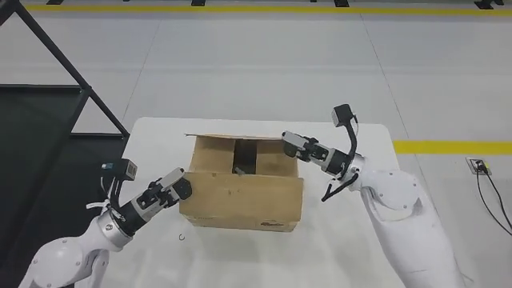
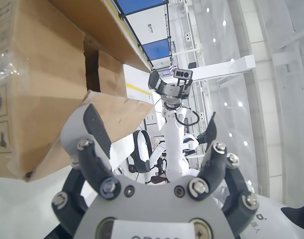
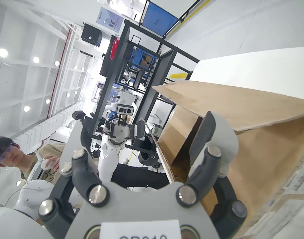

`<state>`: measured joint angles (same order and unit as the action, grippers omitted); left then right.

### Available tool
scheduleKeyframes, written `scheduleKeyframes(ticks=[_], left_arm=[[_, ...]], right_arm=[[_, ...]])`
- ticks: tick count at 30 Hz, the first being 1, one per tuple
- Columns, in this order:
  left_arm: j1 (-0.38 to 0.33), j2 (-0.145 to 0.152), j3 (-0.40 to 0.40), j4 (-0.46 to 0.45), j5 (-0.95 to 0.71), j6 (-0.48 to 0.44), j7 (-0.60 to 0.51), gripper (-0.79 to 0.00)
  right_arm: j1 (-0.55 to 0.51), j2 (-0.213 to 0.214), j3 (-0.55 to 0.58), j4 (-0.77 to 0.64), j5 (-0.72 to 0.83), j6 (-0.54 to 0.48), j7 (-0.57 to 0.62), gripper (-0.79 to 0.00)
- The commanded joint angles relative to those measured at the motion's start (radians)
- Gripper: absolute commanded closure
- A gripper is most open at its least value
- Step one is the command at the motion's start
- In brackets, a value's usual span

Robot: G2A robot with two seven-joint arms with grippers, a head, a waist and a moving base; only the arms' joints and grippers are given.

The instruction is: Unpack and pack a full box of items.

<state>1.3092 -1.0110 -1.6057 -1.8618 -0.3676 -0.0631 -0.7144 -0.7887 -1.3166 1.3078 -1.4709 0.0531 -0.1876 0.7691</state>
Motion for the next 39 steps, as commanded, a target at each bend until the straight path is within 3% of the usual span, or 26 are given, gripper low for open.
scheduleKeyframes(ticks=[1,6,11,19,28,39], left_arm=[[-0.012,-0.001,0.011,0.007,0.003,0.002,0.001,-0.785],[-0.026,-0.001,0.022,0.016,0.005,0.003,-0.003,-0.785],[-0.031,-0.002,0.027,0.024,-0.006,0.003,0.000,-0.785],[-0.043,-0.003,0.034,0.036,0.005,0.025,0.019,-0.785],[-0.067,-0.006,0.071,0.042,0.041,0.057,0.050,-0.785],[-0.099,-0.011,0.107,0.060,0.061,0.073,0.076,-0.785]], right_arm=[[-0.009,-0.003,0.001,-0.014,0.030,-0.031,-0.054,-0.785],[-0.011,-0.008,0.003,-0.021,0.063,-0.092,-0.155,-0.785],[0.044,-0.014,-0.049,0.032,-0.043,-0.004,-0.224,-0.785],[0.091,-0.017,-0.097,0.071,-0.057,0.079,-0.129,-0.785],[0.042,0.002,-0.084,0.022,-0.026,0.154,0.058,-0.785],[0.052,-0.002,-0.098,0.086,0.067,0.219,0.047,-0.785]])
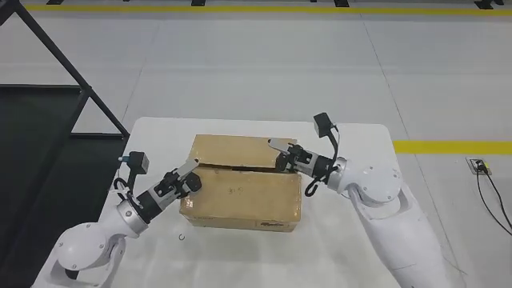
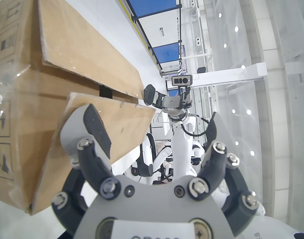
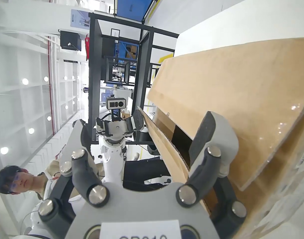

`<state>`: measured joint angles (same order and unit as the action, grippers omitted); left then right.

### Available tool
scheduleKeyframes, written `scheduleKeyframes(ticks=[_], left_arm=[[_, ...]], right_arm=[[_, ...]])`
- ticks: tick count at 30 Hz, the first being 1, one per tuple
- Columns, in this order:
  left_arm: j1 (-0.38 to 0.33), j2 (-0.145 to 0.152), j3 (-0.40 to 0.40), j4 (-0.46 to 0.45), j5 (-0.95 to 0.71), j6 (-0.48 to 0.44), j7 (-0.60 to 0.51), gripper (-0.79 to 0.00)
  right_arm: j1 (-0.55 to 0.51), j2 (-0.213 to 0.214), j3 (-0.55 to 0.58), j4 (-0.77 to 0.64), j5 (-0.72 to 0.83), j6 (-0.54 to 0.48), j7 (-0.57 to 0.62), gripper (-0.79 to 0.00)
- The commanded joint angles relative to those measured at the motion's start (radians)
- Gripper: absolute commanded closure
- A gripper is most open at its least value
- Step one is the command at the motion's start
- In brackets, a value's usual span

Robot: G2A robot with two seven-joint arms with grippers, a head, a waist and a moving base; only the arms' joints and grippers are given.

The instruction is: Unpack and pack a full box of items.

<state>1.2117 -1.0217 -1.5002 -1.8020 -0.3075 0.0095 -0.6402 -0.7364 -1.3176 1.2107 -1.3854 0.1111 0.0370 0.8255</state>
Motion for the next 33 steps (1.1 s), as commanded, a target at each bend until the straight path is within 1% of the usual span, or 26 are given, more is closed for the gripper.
scheduleKeyframes(ticks=[1,3,7,10,13,15,21,24,27,33], left_arm=[[-0.002,0.000,0.004,-0.001,0.005,0.001,0.002,-0.785],[-0.002,-0.001,0.007,-0.002,0.007,0.001,0.005,-0.785],[-0.002,-0.002,0.013,0.000,0.016,0.008,0.020,-0.785],[-0.004,-0.004,0.020,-0.001,0.023,0.009,0.033,-0.785],[-0.006,-0.005,0.026,-0.002,0.026,0.010,0.039,-0.785],[-0.008,-0.006,0.029,-0.001,0.028,0.009,0.044,-0.785],[-0.005,-0.008,0.024,-0.009,0.021,0.000,0.053,-0.785],[0.012,-0.007,-0.021,-0.020,-0.032,-0.023,0.068,-0.785],[0.044,-0.004,-0.100,-0.021,-0.110,-0.042,0.067,-0.785],[0.130,0.004,-0.253,0.024,-0.156,-0.072,0.079,-0.785]], right_arm=[[-0.001,-0.002,0.000,-0.001,0.026,-0.017,-0.016,-0.785],[0.000,-0.002,0.010,0.003,0.062,-0.032,-0.014,-0.785],[0.000,0.000,0.015,0.001,0.096,-0.031,0.016,-0.785],[0.000,0.005,0.012,0.000,0.110,-0.018,0.081,-0.785],[0.000,0.009,0.007,0.003,0.101,0.000,0.114,-0.785],[0.003,0.011,-0.002,0.008,0.081,0.010,0.115,-0.785],[0.002,0.011,-0.010,0.020,0.055,0.007,0.043,-0.785],[-0.002,0.012,-0.010,0.029,0.058,-0.003,0.039,-0.785],[-0.010,0.015,0.000,0.042,0.071,-0.020,0.039,-0.785],[-0.029,0.020,0.013,0.069,0.097,-0.061,0.051,-0.785]])
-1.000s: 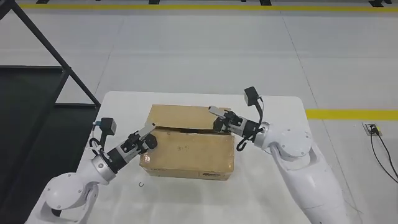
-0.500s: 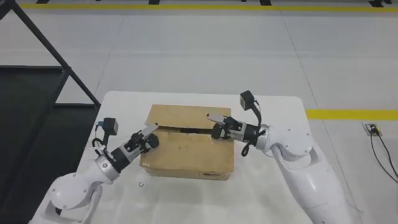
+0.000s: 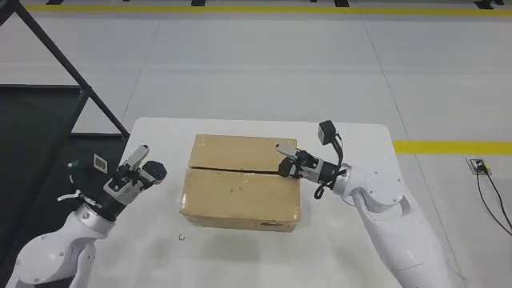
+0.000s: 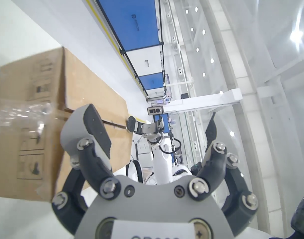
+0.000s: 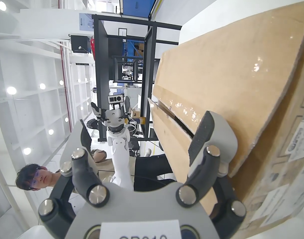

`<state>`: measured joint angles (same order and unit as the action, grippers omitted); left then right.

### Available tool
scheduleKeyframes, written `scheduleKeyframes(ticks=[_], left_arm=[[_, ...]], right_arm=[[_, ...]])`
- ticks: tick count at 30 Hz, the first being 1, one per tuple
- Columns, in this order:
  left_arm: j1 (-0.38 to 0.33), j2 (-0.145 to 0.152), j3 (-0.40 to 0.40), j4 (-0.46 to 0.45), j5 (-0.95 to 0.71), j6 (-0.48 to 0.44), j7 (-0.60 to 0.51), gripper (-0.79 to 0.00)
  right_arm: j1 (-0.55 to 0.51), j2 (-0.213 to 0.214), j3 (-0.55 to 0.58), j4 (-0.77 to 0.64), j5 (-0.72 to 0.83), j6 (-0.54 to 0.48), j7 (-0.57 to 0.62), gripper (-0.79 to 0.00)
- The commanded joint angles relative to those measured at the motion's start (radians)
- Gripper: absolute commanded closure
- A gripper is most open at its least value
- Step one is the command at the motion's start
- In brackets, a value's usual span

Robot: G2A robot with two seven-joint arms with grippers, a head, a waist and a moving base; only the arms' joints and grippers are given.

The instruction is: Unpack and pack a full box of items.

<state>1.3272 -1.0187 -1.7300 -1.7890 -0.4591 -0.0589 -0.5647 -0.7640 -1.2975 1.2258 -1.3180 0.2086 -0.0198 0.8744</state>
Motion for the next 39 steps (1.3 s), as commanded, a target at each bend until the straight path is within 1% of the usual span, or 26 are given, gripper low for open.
scheduleKeyframes(ticks=[1,5,7,8,19,22,25,30,35,39], left_arm=[[0.028,0.001,-0.044,0.024,-0.012,-0.007,0.008,-0.785],[0.069,0.003,-0.103,0.075,-0.050,-0.005,0.002,-0.785],[0.085,0.004,-0.122,0.090,-0.065,-0.003,-0.018,-0.785],[0.094,0.005,-0.127,0.090,-0.071,-0.004,-0.046,-0.785],[0.095,0.005,-0.126,0.089,-0.070,-0.003,-0.044,-0.785],[0.102,0.003,-0.103,0.084,-0.042,0.008,-0.027,-0.785],[0.094,0.002,-0.079,0.096,-0.016,0.030,-0.022,-0.785],[0.079,0.001,-0.046,0.115,0.010,0.039,-0.020,-0.785],[0.073,-0.001,-0.025,0.127,0.019,0.038,-0.015,-0.785],[0.052,-0.003,0.007,0.155,0.042,0.053,-0.006,-0.785]], right_arm=[[-0.003,0.001,-0.004,0.004,-0.002,-0.012,0.006,-0.785],[-0.009,0.004,-0.009,0.007,-0.012,-0.034,0.027,-0.785],[-0.009,0.007,-0.011,0.002,-0.029,-0.040,0.036,-0.785],[-0.009,0.007,-0.011,0.002,-0.029,-0.040,0.036,-0.785],[-0.009,0.007,-0.011,0.002,-0.029,-0.040,0.036,-0.785],[-0.016,0.007,-0.011,-0.002,-0.025,-0.041,0.026,-0.785],[-0.031,0.009,-0.009,-0.017,-0.022,-0.029,0.007,-0.785],[-0.035,0.012,-0.006,-0.014,-0.015,-0.020,0.009,-0.785],[-0.036,0.012,-0.008,-0.010,0.006,-0.055,0.005,-0.785],[-0.038,0.013,-0.010,-0.010,0.020,-0.081,0.014,-0.785]])
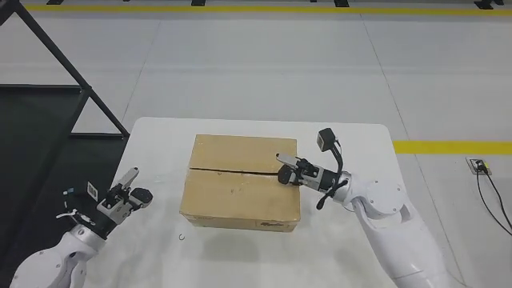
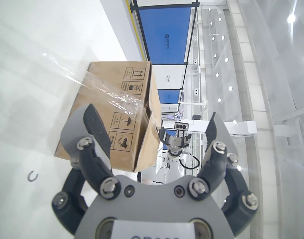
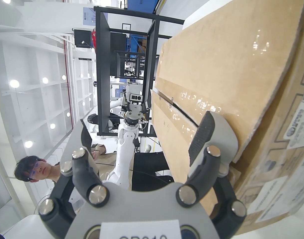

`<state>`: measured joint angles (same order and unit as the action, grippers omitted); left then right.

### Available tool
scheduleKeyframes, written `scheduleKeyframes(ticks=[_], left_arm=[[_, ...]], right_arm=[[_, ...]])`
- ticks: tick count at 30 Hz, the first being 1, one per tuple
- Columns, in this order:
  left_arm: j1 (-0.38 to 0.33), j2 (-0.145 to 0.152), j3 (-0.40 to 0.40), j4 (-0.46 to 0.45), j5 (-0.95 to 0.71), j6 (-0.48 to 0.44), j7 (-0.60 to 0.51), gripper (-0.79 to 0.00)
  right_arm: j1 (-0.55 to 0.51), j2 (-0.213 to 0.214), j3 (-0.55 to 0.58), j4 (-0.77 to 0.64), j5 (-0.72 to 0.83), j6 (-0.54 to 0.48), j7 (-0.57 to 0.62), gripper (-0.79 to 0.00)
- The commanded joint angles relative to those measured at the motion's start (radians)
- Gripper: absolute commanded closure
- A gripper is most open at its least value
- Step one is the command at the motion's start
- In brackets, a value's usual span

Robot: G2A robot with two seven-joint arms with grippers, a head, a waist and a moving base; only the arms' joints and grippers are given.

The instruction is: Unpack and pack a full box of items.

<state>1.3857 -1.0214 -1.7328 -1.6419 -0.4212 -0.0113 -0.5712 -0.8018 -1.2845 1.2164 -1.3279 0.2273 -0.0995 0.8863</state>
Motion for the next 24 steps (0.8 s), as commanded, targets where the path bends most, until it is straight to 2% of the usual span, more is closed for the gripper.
scheduleKeyframes(ticks=[1,17,24], left_arm=[[-0.015,-0.001,0.020,0.017,0.009,0.007,0.001,-0.785],[-0.210,-0.031,0.206,0.220,0.028,0.029,0.088,-0.785],[-0.250,-0.040,0.250,0.260,0.030,0.028,0.095,-0.785]], right_arm=[[0.001,0.001,-0.001,0.000,0.001,-0.002,0.004,-0.785],[0.013,0.006,-0.020,0.006,0.002,0.015,0.021,-0.785],[0.014,0.009,-0.024,-0.002,-0.003,0.025,0.016,-0.785]])
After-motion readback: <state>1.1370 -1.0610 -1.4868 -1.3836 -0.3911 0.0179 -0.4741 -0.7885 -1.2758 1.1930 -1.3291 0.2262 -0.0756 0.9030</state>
